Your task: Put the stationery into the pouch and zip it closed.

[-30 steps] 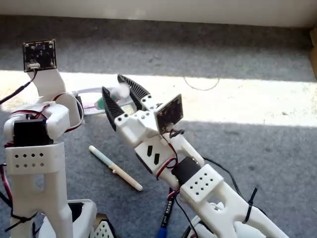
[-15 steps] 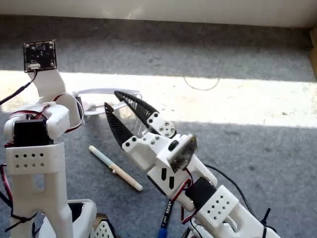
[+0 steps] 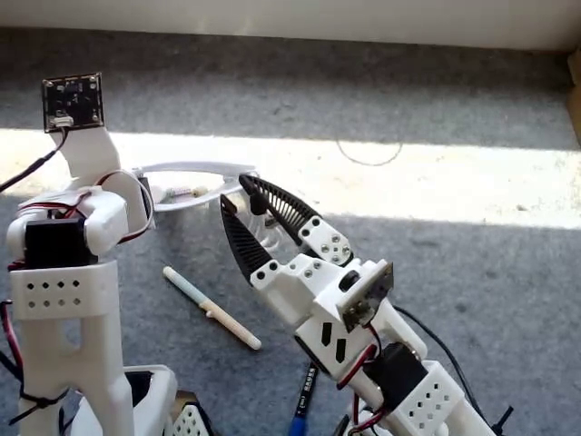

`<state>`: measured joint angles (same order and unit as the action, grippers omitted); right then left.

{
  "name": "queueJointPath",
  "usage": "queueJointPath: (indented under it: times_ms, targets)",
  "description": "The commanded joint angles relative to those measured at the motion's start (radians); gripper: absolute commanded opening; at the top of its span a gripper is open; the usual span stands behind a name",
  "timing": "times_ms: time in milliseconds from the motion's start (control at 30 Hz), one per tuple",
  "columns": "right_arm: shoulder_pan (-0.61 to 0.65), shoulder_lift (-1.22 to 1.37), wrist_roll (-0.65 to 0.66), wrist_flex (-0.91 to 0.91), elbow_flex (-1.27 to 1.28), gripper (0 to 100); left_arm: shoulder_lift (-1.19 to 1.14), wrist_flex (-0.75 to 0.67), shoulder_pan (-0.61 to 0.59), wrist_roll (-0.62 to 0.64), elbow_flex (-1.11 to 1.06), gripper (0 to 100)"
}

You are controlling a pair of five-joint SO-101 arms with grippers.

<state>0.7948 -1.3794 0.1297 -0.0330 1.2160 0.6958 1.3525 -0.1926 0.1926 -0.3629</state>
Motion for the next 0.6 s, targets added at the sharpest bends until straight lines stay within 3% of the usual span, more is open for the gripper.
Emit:
queueJointPath:
  times_ms: [0, 367, 567]
  targets:
    - [-0.013, -0.021, 0.012, -0.035, -0.005, 8.5, 0.031, -0.025, -0.038, -0.006, 0.016, 0]
    - [-0.013, -0.019, 0.012, -0.182, -0.012, 8.5, 0.031, -0.025, -0.041, 0.02, 0.018, 0]
    - [-0.013, -0.018, 0.012, -0.3, -0.013, 8.5, 0.031, -0.026, -0.116, 0.064, 0.022, 0]
